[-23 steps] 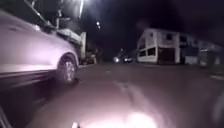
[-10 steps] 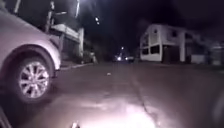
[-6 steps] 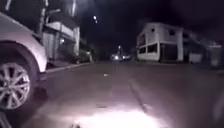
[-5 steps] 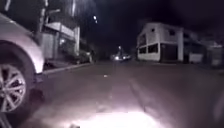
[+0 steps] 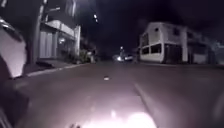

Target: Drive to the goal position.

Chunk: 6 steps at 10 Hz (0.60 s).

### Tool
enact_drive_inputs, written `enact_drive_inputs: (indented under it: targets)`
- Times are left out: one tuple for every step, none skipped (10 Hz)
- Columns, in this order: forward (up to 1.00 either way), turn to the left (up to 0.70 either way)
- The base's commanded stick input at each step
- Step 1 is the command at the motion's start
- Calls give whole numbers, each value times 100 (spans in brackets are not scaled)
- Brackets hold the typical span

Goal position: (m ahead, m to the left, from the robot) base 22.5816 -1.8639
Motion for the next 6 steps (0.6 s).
enact_drive_inputs:
  targets:
    - [100, 0]
    - [100, 0]
    - [100, 0]
    - [100, 0]
    - [100, 0]
    - [100, 0]
